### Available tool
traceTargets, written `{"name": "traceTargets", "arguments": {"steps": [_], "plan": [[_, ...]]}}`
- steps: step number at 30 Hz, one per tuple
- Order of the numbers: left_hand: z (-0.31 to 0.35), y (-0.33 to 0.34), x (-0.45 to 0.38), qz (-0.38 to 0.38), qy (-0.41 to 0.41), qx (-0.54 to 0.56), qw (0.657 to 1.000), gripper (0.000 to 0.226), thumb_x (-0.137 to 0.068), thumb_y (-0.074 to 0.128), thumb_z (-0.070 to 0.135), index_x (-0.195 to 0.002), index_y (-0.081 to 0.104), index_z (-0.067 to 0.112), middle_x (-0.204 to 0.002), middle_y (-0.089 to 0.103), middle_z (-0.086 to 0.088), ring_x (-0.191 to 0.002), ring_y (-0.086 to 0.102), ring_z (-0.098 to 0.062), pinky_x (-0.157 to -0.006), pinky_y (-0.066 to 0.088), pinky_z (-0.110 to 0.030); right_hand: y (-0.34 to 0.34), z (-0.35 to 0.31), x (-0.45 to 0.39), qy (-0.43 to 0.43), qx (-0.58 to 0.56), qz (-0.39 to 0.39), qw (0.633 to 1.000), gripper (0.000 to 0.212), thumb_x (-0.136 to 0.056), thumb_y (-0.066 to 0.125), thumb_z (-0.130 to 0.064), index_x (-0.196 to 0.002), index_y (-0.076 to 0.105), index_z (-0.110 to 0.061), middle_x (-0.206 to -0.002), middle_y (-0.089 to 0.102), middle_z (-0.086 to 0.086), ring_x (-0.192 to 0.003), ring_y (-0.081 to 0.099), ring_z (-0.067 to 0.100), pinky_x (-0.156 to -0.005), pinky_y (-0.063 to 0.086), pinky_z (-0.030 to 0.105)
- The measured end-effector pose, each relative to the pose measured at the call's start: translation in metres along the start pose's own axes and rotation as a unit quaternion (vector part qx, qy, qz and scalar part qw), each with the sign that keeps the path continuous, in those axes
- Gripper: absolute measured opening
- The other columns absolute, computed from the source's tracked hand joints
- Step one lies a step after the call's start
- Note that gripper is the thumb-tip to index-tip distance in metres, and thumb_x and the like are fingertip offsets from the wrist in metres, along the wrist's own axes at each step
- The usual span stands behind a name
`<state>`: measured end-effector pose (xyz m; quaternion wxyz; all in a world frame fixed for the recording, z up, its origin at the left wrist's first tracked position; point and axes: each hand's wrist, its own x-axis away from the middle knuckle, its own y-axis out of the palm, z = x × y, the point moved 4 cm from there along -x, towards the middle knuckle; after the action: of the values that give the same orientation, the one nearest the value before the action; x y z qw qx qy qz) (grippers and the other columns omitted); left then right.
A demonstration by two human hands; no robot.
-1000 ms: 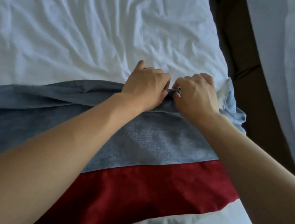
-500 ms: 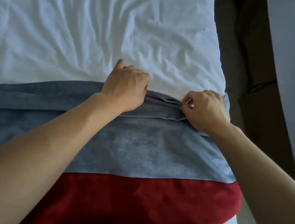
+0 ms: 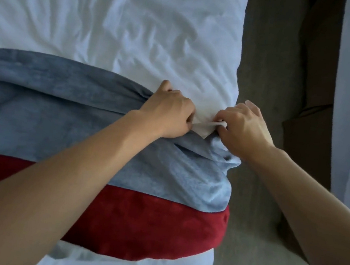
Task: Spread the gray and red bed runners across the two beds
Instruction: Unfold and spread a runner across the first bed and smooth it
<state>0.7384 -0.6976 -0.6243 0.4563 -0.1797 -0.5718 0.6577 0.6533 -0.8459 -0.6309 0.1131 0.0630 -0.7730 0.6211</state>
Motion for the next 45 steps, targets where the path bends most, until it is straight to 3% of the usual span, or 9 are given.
{"name": "traceTargets", "arguments": {"steps": [7,9,12,16,22,28,33,37,45], "plan": [[-0.008,-0.017,-0.005,0.078,-0.035,0.014,0.996,0.018,-0.093,0.055,0.041,-0.083,0.062,0.029,-0.075,0.063,0.014,-0.08,0.055,-0.014,-0.087,0.021,-0.03,-0.002,0.051,0.012,0.118,-0.021,0.031,0.992,0.023,-0.09,0.052,-0.012,-0.104,0.068,-0.02,-0.097,0.069,0.001,-0.097,0.06,0.024,-0.116,0.026,0.044],[-0.009,-0.014,-0.013,0.04,-0.04,0.017,0.998,0.019,-0.086,0.06,0.052,-0.087,0.062,0.034,-0.08,0.058,0.017,-0.084,0.054,-0.011,-0.09,0.024,-0.033,0.0,0.042,0.014,0.075,-0.039,0.028,0.996,0.032,-0.084,0.061,-0.014,-0.115,0.065,-0.018,-0.109,0.067,0.002,-0.105,0.061,0.025,-0.115,0.028,0.046],[-0.013,-0.012,-0.022,-0.002,-0.07,-0.006,0.998,0.026,-0.08,0.061,0.06,-0.092,0.064,0.036,-0.094,0.056,0.014,-0.089,0.056,-0.012,-0.093,0.027,-0.036,0.008,0.022,0.011,0.008,-0.033,0.029,0.999,0.029,-0.084,0.065,-0.017,-0.112,0.066,-0.017,-0.101,0.067,0.003,-0.102,0.059,0.028,-0.116,0.026,0.046],[-0.023,-0.018,-0.024,-0.011,-0.083,-0.046,0.995,0.015,-0.087,0.059,0.044,-0.083,0.066,0.032,-0.09,0.064,0.012,-0.084,0.058,-0.015,-0.085,0.023,-0.036,0.008,0.036,0.004,0.048,-0.031,0.066,0.996,0.021,-0.095,0.054,-0.019,-0.105,0.073,-0.018,-0.096,0.07,0.001,-0.097,0.059,0.028,-0.116,0.025,0.046],[-0.034,-0.04,-0.046,0.108,-0.108,-0.029,0.988,0.015,-0.09,0.06,0.037,-0.079,0.065,0.027,-0.084,0.067,0.009,-0.081,0.059,-0.02,-0.083,0.023,-0.036,-0.006,0.057,-0.016,0.127,-0.072,0.101,0.984,0.026,-0.098,0.051,-0.023,-0.097,0.076,-0.02,-0.089,0.074,0.0,-0.091,0.061,0.024,-0.114,0.029,0.045],[-0.04,-0.033,-0.055,0.083,-0.089,-0.002,0.993,0.013,-0.095,0.056,0.036,-0.088,0.064,0.028,-0.082,0.068,0.01,-0.078,0.059,-0.02,-0.091,0.027,-0.036,-0.01,0.023,-0.04,0.03,-0.118,0.096,0.988,0.02,-0.092,0.057,-0.024,-0.096,0.076,-0.018,-0.094,0.073,0.0,-0.085,0.063,0.022,-0.103,0.036,0.039],[-0.045,-0.04,-0.068,0.095,-0.092,-0.008,0.991,0.014,-0.095,0.055,0.033,-0.087,0.066,0.027,-0.083,0.068,0.01,-0.077,0.06,-0.02,-0.089,0.025,-0.035,-0.018,0.042,-0.059,0.115,-0.086,0.134,0.981,0.026,-0.096,0.049,-0.022,-0.096,0.074,-0.015,-0.095,0.074,0.002,-0.091,0.063,0.027,-0.101,0.041,0.043],[-0.042,-0.036,-0.069,0.083,-0.069,-0.024,0.994,0.013,-0.094,0.052,0.026,-0.09,0.065,0.025,-0.088,0.069,0.006,-0.081,0.061,-0.022,-0.094,0.029,-0.04,-0.012,0.028,-0.066,0.068,-0.092,0.132,0.985,0.023,-0.094,0.052,-0.019,-0.094,0.074,-0.013,-0.094,0.074,0.003,-0.092,0.06,0.028,-0.103,0.036,0.039],[-0.048,-0.039,-0.021,0.207,-0.095,0.0,0.974,0.007,-0.091,0.058,0.023,-0.093,0.064,0.02,-0.095,0.064,0.004,-0.089,0.058,-0.022,-0.086,0.033,-0.039,-0.013,0.018,-0.048,0.113,-0.091,0.199,0.969,0.024,-0.092,0.054,-0.019,-0.111,0.07,-0.016,-0.11,0.069,0.003,-0.104,0.06,0.026,-0.109,0.034,0.039]]}}
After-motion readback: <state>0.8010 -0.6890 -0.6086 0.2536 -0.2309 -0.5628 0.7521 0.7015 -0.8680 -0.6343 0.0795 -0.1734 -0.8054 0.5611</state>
